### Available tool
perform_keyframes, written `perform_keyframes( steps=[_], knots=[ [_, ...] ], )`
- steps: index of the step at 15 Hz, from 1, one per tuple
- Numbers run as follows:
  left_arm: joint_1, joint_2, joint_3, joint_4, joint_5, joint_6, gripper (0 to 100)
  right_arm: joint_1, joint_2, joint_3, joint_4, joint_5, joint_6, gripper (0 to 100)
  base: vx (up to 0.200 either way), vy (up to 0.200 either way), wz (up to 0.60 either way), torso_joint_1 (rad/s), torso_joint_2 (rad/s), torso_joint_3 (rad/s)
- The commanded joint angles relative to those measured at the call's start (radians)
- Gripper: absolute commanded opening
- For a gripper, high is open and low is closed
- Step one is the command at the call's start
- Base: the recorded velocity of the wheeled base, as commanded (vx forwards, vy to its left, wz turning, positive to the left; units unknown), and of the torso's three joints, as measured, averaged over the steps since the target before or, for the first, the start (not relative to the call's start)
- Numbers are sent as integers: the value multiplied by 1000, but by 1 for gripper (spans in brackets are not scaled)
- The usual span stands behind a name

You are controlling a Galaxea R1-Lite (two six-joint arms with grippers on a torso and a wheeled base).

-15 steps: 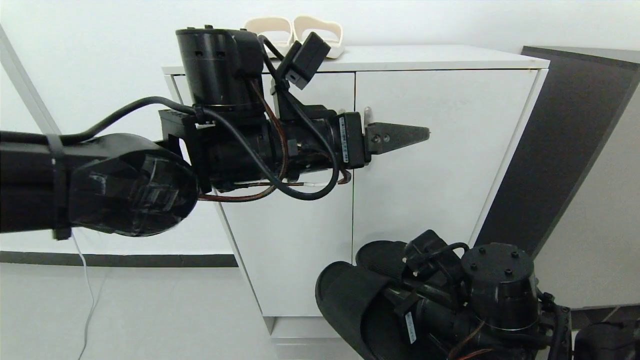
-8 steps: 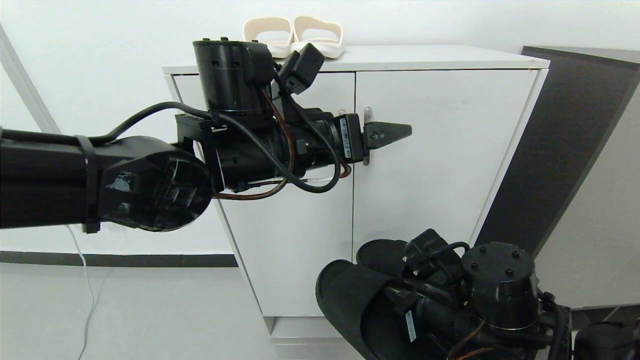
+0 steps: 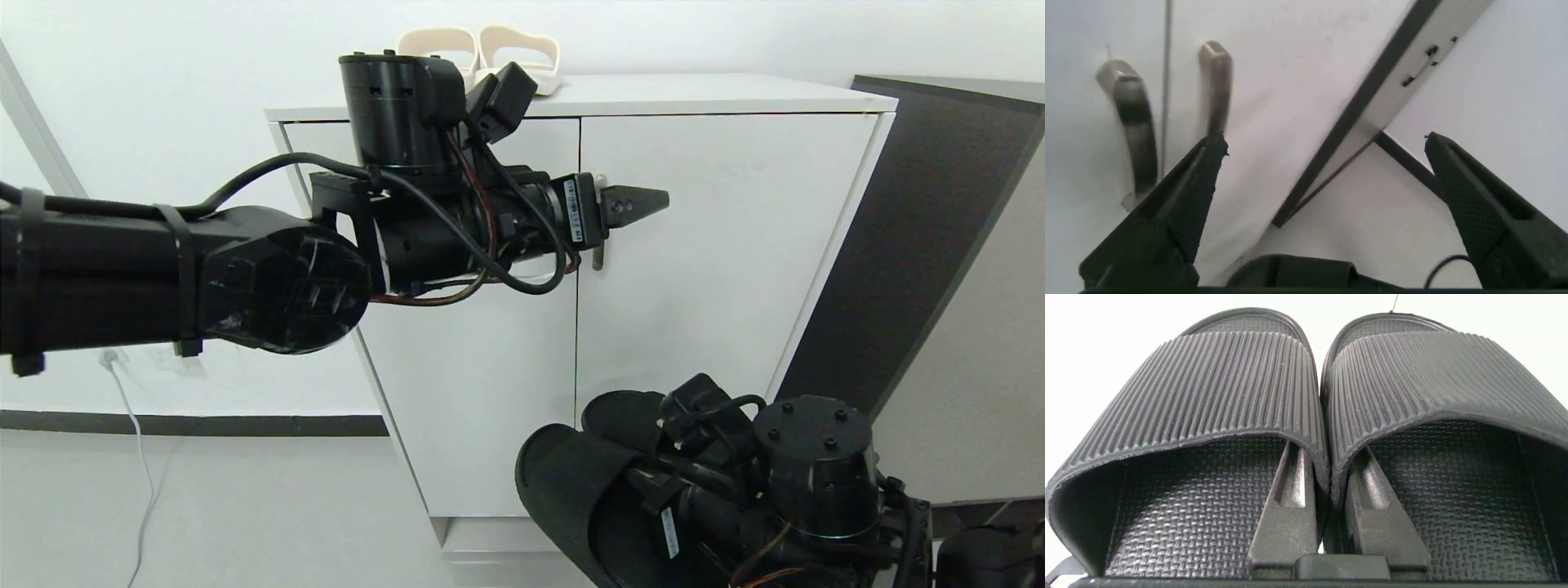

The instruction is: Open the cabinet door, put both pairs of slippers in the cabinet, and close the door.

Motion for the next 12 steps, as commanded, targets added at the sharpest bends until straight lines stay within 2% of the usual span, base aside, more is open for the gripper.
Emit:
perform_keyframes(
  steps=[1,4,8,12],
  knots=[
    [1,38,-48,23,30,16,100,0,1,1,0,0,0,0,0,0,0,0,0,0],
    [1,78,-97,52,64,30,100,0,1,1,0,0,0,0,0,0,0,0,0,0],
    [14,102,-135,81,60,30,100,0,1,2,1,0,0,0,0,0,0,0,0,0],
    [14,153,-252,175,54,29,100,0,19,2,0,-1,-1,0,0,0,0,0,0,0]
  ],
)
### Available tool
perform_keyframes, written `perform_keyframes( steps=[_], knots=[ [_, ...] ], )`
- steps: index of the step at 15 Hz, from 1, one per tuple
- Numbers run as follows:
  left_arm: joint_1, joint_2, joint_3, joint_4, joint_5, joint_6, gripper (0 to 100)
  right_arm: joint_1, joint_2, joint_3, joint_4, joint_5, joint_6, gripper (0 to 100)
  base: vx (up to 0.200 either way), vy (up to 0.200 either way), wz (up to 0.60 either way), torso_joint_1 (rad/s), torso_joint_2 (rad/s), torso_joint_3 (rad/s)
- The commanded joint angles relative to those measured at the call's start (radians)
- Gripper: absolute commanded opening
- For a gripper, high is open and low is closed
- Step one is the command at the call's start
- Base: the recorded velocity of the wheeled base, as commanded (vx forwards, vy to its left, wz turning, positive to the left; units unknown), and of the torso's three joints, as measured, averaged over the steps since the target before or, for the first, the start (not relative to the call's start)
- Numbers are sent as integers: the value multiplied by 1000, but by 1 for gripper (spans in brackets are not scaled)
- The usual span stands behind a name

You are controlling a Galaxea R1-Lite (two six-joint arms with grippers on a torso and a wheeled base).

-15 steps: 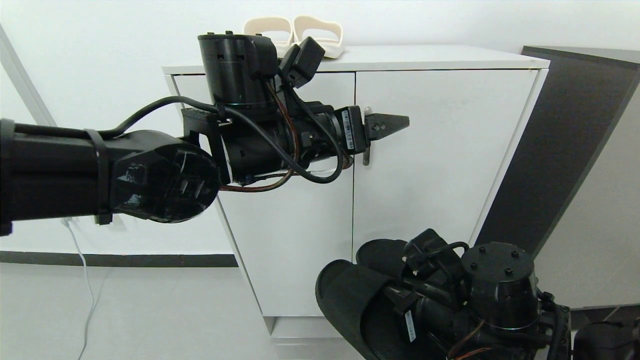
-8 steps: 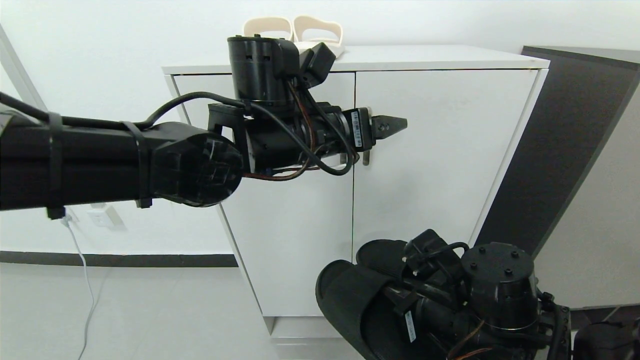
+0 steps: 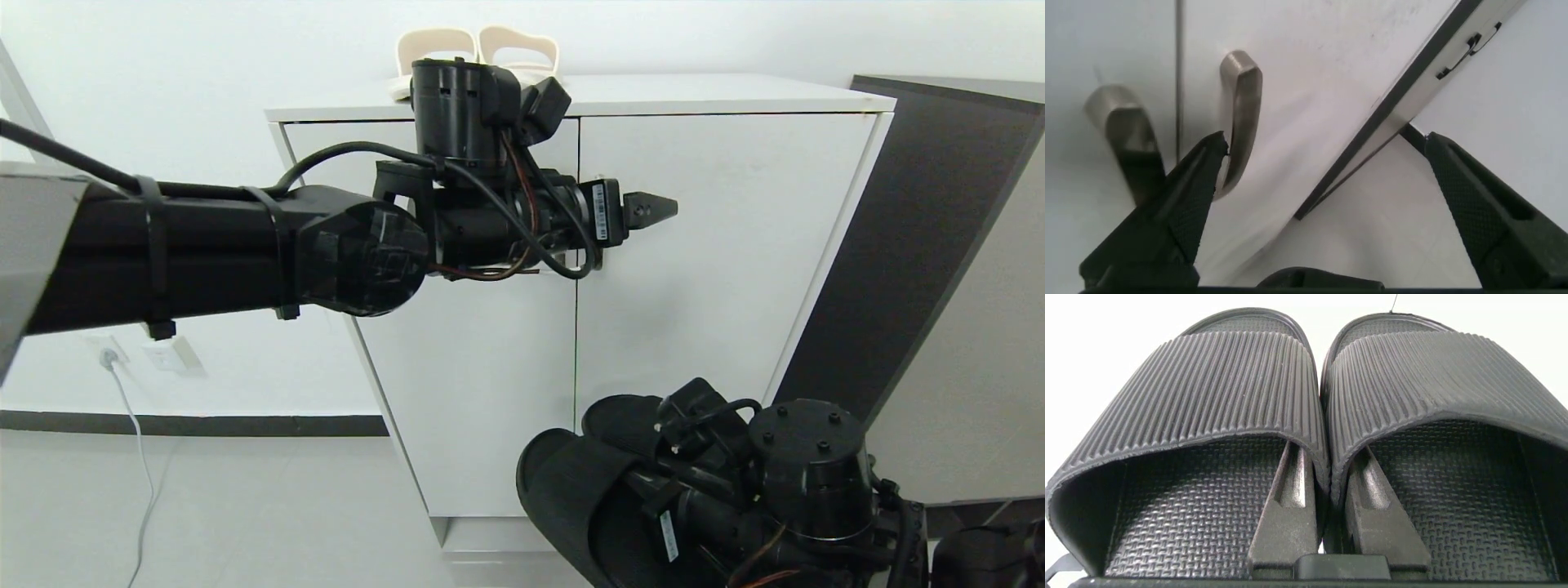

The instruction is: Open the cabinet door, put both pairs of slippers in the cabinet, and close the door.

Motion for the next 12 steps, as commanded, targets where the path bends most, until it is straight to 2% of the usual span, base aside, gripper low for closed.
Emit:
perform_keyframes(
  steps=[1,2,5,9,12],
  knots=[
    [1,25,-35,11,0,-2,100,0,9,1,-1,0,0,0,0,0,0,0,0,0],
    [1,25,-35,11,0,-2,0,0,7,1,-1,1,0,0,0,0,0,0,0,0],
    [1,19,-26,11,-1,-3,0,3,4,20,-1,11,0,0,0,0,0,0,0,0],
    [-2,-15,23,8,-11,-2,0,3,-30,84,-30,135,-5,0,0,0,0,0,0,0],
    [-27,-76,100,5,-32,0,0,5,-42,112,-32,172,-26,0,0,0,0,0,0,0]
  ],
)
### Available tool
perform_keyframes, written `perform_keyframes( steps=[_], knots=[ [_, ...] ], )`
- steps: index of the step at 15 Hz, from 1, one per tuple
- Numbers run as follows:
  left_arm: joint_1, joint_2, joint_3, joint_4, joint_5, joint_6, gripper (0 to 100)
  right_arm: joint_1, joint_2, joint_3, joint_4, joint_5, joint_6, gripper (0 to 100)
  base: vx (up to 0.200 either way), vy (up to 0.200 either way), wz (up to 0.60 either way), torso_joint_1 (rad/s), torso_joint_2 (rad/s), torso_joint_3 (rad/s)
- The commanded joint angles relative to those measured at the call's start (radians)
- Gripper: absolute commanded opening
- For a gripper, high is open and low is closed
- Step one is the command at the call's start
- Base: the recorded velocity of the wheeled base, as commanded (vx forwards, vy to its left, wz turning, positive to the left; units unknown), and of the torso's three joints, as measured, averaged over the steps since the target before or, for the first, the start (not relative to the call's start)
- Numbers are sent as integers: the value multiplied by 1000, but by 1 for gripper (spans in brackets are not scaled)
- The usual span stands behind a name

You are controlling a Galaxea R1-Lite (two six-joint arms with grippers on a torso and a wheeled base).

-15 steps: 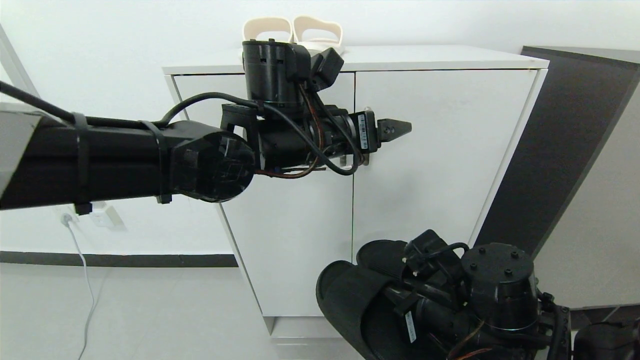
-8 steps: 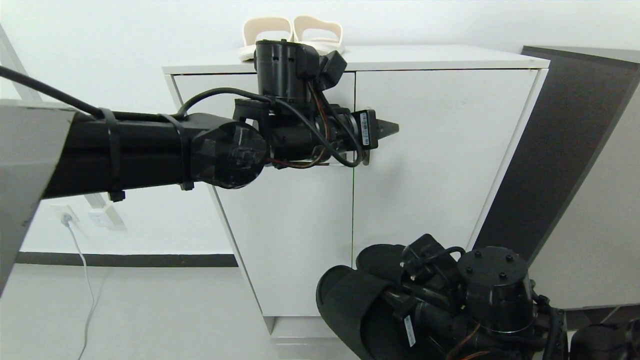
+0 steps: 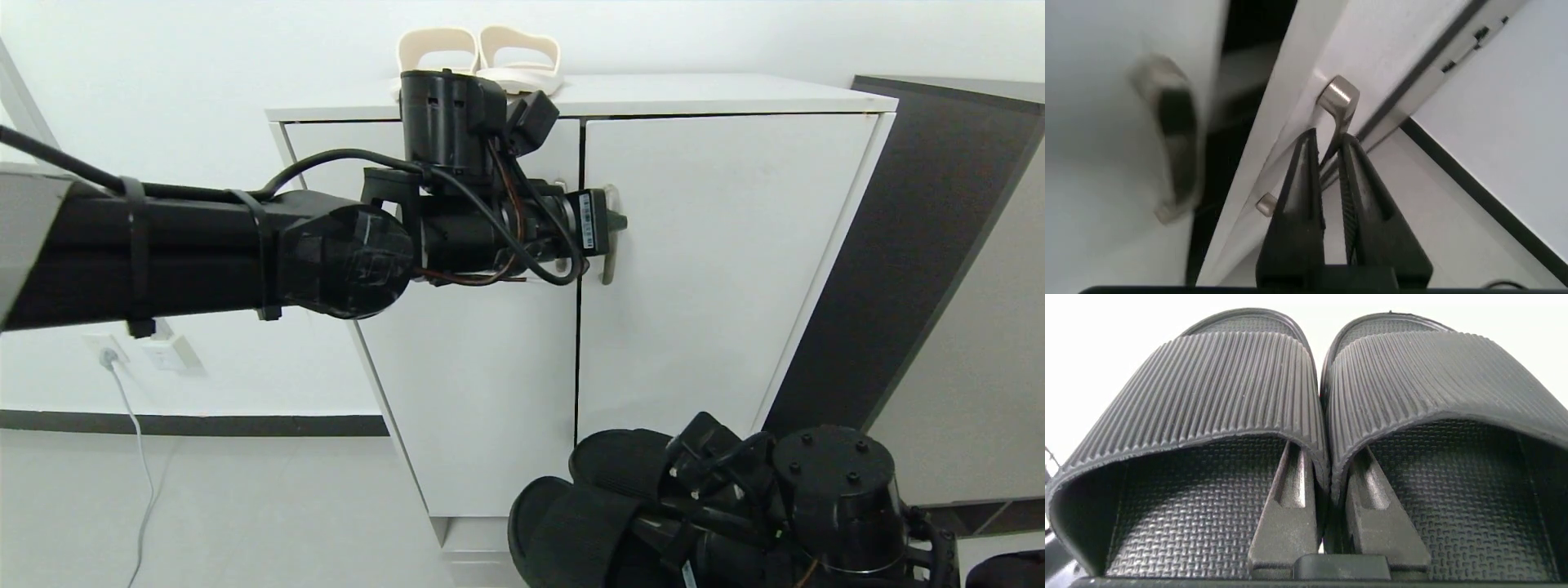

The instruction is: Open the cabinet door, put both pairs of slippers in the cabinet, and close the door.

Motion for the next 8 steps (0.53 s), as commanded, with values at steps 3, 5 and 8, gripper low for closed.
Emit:
perform_keyframes(
  steps=[3,5,8],
  knots=[
    [-47,-121,129,-14,-1,1,0,2,-23,30,-1,28,-27,0,0,0,0,0,0,0],
    [-62,-166,201,-57,5,1,0,9,-34,34,2,29,-28,0,0,0,0,0,0,0],
    [-75,-250,321,-108,11,3,0,22,-51,51,4,45,-36,0,0,0,0,0,0,0]
  ],
)
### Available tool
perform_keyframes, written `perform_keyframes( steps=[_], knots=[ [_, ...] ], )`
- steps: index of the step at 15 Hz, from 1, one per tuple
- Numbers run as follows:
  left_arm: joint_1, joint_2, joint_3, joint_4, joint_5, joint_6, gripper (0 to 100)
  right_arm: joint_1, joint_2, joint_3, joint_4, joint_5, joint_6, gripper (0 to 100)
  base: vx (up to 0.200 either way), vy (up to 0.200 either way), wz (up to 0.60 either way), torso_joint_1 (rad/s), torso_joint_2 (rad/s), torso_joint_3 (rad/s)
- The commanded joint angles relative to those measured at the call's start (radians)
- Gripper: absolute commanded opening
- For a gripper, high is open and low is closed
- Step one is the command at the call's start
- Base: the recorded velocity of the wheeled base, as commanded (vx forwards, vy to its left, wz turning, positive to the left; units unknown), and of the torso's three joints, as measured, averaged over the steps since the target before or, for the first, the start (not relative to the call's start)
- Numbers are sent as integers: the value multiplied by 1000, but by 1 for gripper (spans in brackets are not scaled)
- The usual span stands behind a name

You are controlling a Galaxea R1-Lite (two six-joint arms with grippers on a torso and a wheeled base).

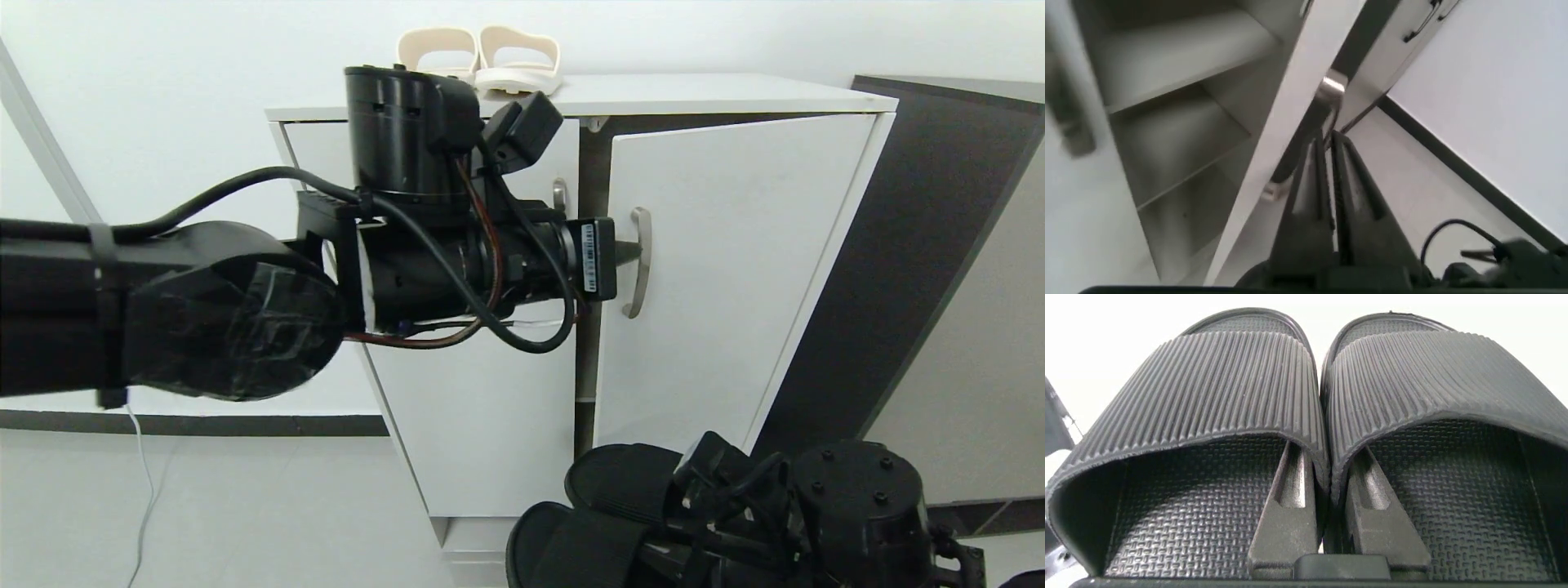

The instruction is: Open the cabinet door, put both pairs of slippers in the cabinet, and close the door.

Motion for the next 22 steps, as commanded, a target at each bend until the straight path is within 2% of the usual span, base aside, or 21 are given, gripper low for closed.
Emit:
perform_keyframes(
  steps=[1,3,5,7,9,10,11,18,22],
  knots=[
    [-5,-125,123,-38,1,0,0,9,-14,6,1,2,-4,0,0,0,0,0,0,0],
    [3,-158,175,-64,1,-1,0,20,-9,8,3,2,-4,0,0,0,0,0,0,0],
    [45,-152,194,-95,-1,-11,0,25,-8,11,1,0,-4,0,0,0,0,0,0,0],
    [79,-94,159,-112,-1,-12,0,25,-8,12,0,2,-5,0,0,0,0,0,0,0],
    [88,-40,120,-141,-1,-24,0,25,-8,17,0,2,-15,0,0,0,0,0,0,0],
    [88,18,68,-184,-4,-69,0,23,-6,21,0,3,-24,0,0,0,0,0,0,0],
    [88,49,47,-213,-10,-87,0,23,-6,24,-2,2,-25,0,0,0,0,0,0,0],
    [87,144,-33,-261,2,-93,0,40,-4,41,-2,3,-47,0,0,0,0,0,0,0],
    [76,144,-9,-261,1,-101,0,57,-3,52,-2,3,-47,0,-200,0,0,4,1,4]
  ],
)
